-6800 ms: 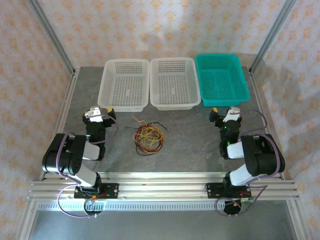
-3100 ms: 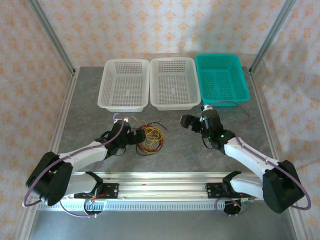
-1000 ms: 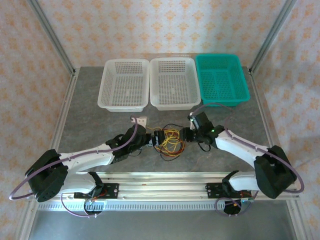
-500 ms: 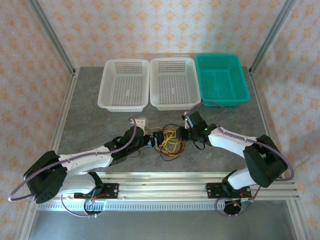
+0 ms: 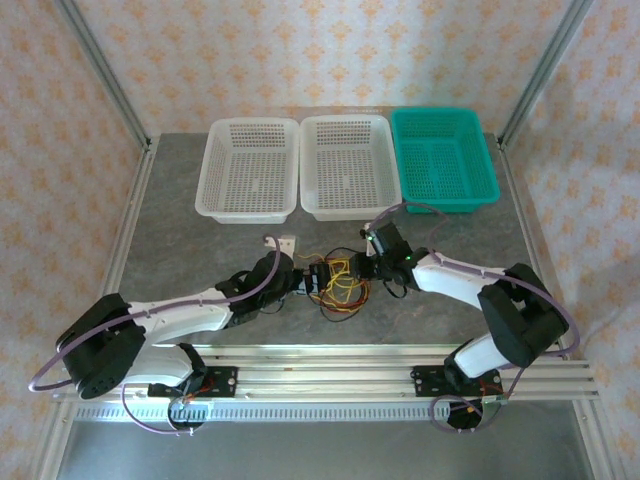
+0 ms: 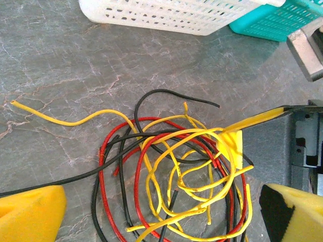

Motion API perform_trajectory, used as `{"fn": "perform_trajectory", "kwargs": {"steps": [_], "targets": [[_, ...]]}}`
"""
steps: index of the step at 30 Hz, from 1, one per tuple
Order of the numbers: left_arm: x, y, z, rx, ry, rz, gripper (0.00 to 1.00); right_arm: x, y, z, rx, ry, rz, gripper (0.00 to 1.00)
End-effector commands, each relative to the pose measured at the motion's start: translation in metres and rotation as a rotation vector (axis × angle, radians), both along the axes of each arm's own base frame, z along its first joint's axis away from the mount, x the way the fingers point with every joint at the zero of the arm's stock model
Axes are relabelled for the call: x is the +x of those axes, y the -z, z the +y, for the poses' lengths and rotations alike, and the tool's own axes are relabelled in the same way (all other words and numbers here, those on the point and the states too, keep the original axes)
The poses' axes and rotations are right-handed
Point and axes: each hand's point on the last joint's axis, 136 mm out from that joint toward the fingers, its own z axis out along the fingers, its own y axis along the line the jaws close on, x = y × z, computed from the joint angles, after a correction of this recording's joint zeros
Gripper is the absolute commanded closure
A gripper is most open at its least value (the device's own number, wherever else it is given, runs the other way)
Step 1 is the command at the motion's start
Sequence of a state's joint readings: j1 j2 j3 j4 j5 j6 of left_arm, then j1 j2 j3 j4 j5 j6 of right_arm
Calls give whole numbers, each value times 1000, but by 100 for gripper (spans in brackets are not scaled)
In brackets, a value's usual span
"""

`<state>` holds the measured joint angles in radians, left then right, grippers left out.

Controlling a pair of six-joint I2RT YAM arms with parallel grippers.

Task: Untangle the cables

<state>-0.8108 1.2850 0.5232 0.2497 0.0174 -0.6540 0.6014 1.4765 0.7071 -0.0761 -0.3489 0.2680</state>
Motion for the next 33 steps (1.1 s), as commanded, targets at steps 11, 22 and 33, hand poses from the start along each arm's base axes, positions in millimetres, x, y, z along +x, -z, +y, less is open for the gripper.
{"fn": "perform_trajectory", "kwargs": {"steps": [11,22,33], "targets": [[21,-1,-6,25,-49,-24,1,3,-33,5,50,-39,-106,88],[32,1,-22,2,-37,-25,1,0,-66,-5,34,-46,-196,97],[26,-12,-18,-61,-35,-76,0,1,-97,-6,66,-44,-258,100]]}}
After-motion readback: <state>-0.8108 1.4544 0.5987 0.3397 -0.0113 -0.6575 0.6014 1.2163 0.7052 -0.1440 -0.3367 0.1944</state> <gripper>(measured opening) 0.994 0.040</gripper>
